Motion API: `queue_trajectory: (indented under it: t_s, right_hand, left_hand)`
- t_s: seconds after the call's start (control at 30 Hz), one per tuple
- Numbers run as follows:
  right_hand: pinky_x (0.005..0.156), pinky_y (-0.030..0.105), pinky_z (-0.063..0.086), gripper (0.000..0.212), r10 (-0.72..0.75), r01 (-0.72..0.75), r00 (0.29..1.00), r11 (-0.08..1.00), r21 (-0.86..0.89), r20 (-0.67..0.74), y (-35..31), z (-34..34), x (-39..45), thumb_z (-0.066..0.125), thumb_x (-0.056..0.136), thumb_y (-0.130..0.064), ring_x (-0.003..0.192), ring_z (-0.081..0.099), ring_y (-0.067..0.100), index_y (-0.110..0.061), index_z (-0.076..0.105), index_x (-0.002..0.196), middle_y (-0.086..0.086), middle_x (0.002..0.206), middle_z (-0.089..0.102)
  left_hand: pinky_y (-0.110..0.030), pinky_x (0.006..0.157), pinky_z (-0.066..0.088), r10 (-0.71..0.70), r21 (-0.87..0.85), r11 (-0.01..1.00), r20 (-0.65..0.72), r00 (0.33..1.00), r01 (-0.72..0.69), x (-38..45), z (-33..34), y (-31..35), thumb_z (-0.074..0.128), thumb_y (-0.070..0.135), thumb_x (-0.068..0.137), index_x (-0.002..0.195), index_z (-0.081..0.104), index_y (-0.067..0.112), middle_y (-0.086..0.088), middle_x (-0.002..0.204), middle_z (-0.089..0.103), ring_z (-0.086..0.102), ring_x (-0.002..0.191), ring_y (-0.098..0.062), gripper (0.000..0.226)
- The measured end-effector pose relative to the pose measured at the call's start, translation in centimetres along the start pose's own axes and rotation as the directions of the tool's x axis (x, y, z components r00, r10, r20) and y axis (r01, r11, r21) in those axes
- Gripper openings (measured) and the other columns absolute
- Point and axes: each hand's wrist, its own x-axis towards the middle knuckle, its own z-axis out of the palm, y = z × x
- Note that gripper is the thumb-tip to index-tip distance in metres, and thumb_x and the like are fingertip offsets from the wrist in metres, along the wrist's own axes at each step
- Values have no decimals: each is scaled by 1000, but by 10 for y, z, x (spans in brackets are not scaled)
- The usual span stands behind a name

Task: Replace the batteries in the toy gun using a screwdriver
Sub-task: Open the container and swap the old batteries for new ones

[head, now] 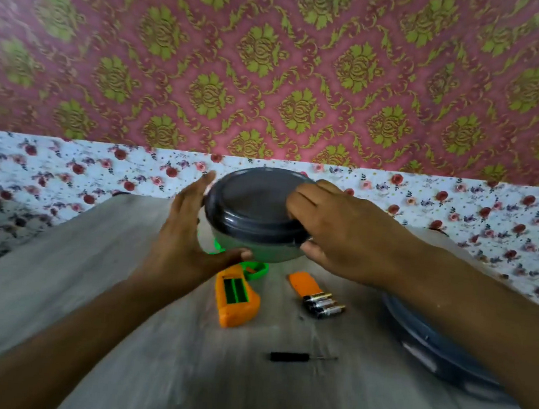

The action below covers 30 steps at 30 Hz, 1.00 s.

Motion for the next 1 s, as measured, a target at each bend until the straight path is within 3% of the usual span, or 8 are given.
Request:
queue_trajectory:
  t_s: [0.13,0.3,0.4,0.5,0.67,0.83,1.0]
  right_hand:
    - [54,33,42,36,-87,92,994,991,98,-60,-47,9,28,72,66,-8,90,50,26,-10,50,94,9,96,54]
    - [66,36,46,28,-133,138,990,971,193,-41,-98,34,59,66,76,-10,98,48,26,-10,47,97,9,104,51]
    - [60,36,48,32,-165,169,986,969,179,-36,-115,52,65,69,67,-3,88,53,29,-10,48,89,11,95,54]
    - [64,40,48,34,-113,111,994,955,274,-9,-118,68,65,72,72,-13,89,49,25,-11,47,96,8,104,47]
    - [73,40,48,33,29,3,998,881,473,-59,-122,90,56,68,76,-33,88,47,17,-19,43,93,-3,106,40]
    - [85,41,52,37,9,30,996,898,439,-87,-124,104,56,50,85,-43,109,55,25,-16,48,110,6,126,49]
    - [100,40,43,57,-18,62,990,948,313,-141,-132,125,58,37,88,-51,122,53,26,-9,49,125,12,133,55]
  left_hand:
    - [-39,108,39,-91,-6,996,20,996,91,-36,-42,-37,71,70,46,147,11,29,18,137,38,41,129,-9,125]
    - [-32,108,34,-184,-10,983,-14,983,184,-73,-73,-70,64,88,31,144,-9,36,9,146,29,34,132,-5,144]
    - [-31,107,32,-163,23,986,-26,986,163,-79,-76,-79,59,91,31,143,-15,23,9,141,28,35,132,-9,151]
    - [-37,114,29,-188,85,979,32,982,184,-79,-79,-83,65,86,29,144,-22,23,3,147,33,36,136,-14,156]
    - [-26,108,27,-217,66,974,32,976,215,-77,-86,-88,78,71,26,139,-18,45,3,147,36,36,132,-8,151]
    - [-25,107,27,-322,35,947,93,942,320,-80,-84,-95,78,72,24,134,-26,49,4,144,41,38,130,-8,154]
    - [-24,108,25,-380,44,925,127,916,378,-80,-82,-96,80,55,33,137,-34,34,4,145,40,36,128,-4,156]
